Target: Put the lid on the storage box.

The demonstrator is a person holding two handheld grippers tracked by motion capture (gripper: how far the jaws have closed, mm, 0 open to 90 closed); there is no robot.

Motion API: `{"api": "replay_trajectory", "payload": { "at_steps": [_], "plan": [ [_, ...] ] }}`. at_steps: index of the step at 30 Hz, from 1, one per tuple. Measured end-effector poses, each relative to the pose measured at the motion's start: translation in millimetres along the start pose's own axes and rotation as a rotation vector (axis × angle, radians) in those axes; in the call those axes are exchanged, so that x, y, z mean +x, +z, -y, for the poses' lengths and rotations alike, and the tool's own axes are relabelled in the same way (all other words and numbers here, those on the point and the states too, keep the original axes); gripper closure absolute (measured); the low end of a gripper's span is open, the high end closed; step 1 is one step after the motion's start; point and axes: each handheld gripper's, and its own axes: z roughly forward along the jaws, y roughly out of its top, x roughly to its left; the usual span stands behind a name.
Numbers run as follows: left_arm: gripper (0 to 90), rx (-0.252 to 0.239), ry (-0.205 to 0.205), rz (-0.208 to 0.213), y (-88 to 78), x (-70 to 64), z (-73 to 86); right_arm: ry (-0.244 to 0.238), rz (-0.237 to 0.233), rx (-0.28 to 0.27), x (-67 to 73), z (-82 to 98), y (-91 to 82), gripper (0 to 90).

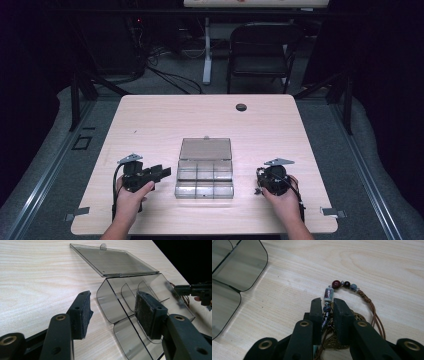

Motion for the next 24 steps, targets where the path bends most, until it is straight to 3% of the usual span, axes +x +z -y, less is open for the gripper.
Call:
{"api": "replay_trajectory", "payload": {
  "at_steps": [24],
  "plan": [
    [47.0, -0.001, -0.015, 0.003, -1.1, 3.8, 0.0, -0.078, 0.028, 0.027, 8.6, -1.7, 3.4, 84.0]
  ]
}}
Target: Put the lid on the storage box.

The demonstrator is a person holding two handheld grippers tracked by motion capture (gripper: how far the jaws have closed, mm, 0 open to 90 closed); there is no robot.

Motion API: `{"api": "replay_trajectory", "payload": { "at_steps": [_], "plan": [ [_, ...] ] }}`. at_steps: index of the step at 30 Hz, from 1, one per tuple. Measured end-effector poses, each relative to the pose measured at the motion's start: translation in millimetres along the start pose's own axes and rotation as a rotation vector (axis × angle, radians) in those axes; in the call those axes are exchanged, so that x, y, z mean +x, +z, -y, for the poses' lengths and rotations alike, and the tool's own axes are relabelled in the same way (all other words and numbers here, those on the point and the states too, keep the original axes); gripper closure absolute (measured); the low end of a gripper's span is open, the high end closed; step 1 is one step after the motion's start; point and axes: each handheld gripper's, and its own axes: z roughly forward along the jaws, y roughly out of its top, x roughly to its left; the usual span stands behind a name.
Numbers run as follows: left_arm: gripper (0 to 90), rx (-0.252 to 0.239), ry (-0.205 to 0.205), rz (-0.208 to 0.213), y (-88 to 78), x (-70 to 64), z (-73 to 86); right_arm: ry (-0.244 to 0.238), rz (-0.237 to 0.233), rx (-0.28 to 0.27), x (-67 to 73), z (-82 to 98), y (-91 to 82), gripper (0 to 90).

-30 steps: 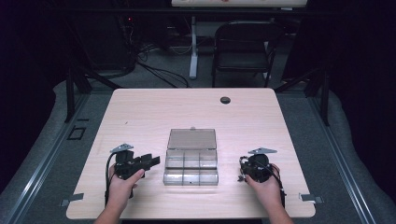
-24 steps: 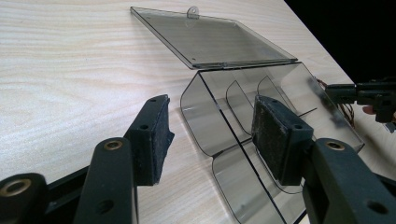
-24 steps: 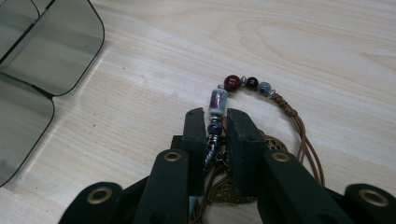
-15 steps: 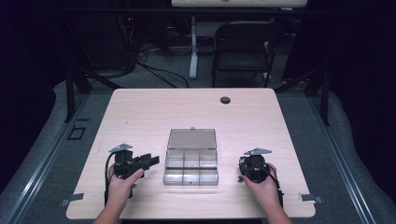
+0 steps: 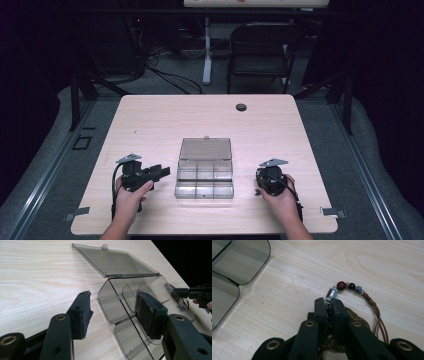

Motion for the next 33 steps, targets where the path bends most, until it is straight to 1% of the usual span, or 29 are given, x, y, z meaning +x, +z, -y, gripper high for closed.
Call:
{"api": "replay_trajectory", "payload": {
  "at_steps": [8, 9, 14, 18, 27, 33],
  "plan": [
    [47.0, -0.005, -0.01, 0.0, 0.0, 0.6, 0.1, -0.014, 0.001, 0.001, 0.6, -1.0, -0.4, 84.5],
    [47.0, -0.008, -0.016, -0.001, 0.2, 0.4, 0.2, -0.011, -0.004, -0.004, 0.3, -1.1, -0.8, 84.5],
    [47.0, -0.005, -0.011, -0.003, -0.5, 1.2, 0.2, 0.004, -0.01, -0.019, -1.7, -1.2, -3.5, 84.5],
    [47.0, -0.005, -0.012, -0.001, 0.1, 0.9, 0.3, 0.023, -0.025, -0.031, -3.8, -0.7, -6.8, 84.5],
    [47.0, -0.007, -0.017, -0.003, 0.0, 0.7, 0.3, 0.058, -0.046, -0.071, -7.5, 0.0, -18.1, 84.6],
    [47.0, -0.006, -0.013, -0.004, -0.6, 1.2, 0.2, 0.071, -0.058, -0.09, -8.4, -0.7, -26.6, 84.6]
  ]
}}
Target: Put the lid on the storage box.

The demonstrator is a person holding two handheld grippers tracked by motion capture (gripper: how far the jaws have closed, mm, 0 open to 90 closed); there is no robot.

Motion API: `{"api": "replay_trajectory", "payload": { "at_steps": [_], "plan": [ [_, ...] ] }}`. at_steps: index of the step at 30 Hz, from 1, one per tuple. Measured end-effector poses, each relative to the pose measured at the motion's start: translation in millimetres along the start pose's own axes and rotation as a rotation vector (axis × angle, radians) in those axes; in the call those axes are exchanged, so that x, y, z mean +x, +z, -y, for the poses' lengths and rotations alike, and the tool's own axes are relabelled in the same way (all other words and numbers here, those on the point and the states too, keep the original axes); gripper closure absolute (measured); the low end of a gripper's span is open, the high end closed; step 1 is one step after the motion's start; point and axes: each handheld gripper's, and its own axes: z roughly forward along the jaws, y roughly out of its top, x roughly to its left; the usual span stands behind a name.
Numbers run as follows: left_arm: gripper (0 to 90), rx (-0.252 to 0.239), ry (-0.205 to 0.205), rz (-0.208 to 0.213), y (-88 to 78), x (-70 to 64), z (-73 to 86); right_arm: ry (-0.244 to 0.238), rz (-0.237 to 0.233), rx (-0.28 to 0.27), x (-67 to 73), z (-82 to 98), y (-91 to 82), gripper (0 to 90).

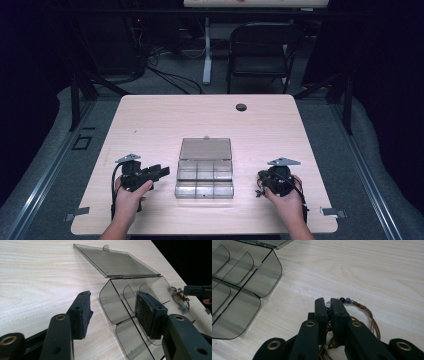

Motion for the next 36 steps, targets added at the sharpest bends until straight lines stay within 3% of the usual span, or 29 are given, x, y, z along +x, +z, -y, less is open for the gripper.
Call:
{"api": "replay_trajectory", "payload": {
  "at_steps": [11, 26, 36],
  "plan": [
    [47.0, -0.003, -0.004, 0.0, -0.6, 0.8, -0.2, 0.031, -0.008, -0.031, -0.6, -1.5, -9.4, 84.6],
    [46.9, -0.003, -0.007, -0.001, -0.6, 1.4, -0.1, 0.033, -0.012, -0.071, 1.6, -3.1, -24.4, 85.5],
    [47.0, -0.003, -0.008, -0.001, -0.3, 1.5, 0.1, 0.041, -0.011, -0.078, 0.5, -3.2, -25.7, 85.6]
  ]
}}
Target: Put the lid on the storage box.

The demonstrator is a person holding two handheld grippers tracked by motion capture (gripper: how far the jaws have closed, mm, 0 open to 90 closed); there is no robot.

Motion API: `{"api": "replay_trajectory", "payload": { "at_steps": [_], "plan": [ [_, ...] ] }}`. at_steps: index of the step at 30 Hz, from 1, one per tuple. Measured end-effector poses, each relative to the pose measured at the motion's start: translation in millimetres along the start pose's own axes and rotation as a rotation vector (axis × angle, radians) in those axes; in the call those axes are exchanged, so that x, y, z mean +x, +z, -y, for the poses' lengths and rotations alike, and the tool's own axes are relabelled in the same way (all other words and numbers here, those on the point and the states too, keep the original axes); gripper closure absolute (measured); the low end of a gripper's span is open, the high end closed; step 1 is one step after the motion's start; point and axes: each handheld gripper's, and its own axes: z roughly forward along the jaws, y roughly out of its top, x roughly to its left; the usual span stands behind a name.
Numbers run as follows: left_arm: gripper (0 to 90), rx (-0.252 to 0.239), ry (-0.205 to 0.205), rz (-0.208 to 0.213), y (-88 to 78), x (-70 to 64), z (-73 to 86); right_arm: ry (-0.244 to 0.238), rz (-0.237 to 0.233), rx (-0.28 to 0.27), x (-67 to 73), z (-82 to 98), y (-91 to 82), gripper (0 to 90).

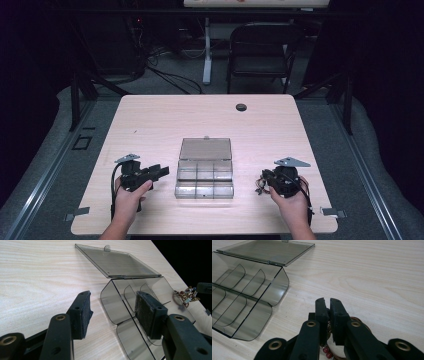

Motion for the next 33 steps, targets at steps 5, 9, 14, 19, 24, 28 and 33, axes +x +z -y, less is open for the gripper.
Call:
{"api": "replay_trajectory", "payload": {
  "at_steps": [5, 9, 14, 19, 24, 28, 33],
  "plan": [
    [46.9, 0.001, 0.003, 0.0, -0.5, 0.2, -0.1, 0.002, -0.004, -0.003, -0.3, -0.5, -0.9, 85.7],
    [46.9, 0.002, 0.003, 0.0, -0.6, 0.5, -0.2, 0.0, -0.008, -0.006, -0.6, -1.7, -3.3, 85.7],
    [46.9, 0.002, 0.004, 0.0, -0.6, 0.7, -0.2, -0.003, -0.01, -0.027, 1.1, -3.8, -8.9, 85.7],
    [46.9, 0.001, 0.003, -0.001, -0.3, 0.2, 0.0, -0.002, -0.009, -0.046, 0.0, -7.0, -15.7, 85.7],
    [46.9, 0.004, 0.004, -0.002, 0.0, 0.5, 0.2, 0.015, -0.007, -0.063, -4.3, -9.5, -22.0, 85.7],
    [46.9, 0.002, -0.002, -0.003, 0.6, -0.1, 0.4, 0.024, -0.011, -0.074, -7.1, -11.9, -26.1, 85.7],
    [47.0, 0.002, -0.002, -0.003, 1.2, -0.1, 0.8, 0.018, -0.007, -0.085, -8.3, -15.2, -30.8, 85.7]
  ]
}}
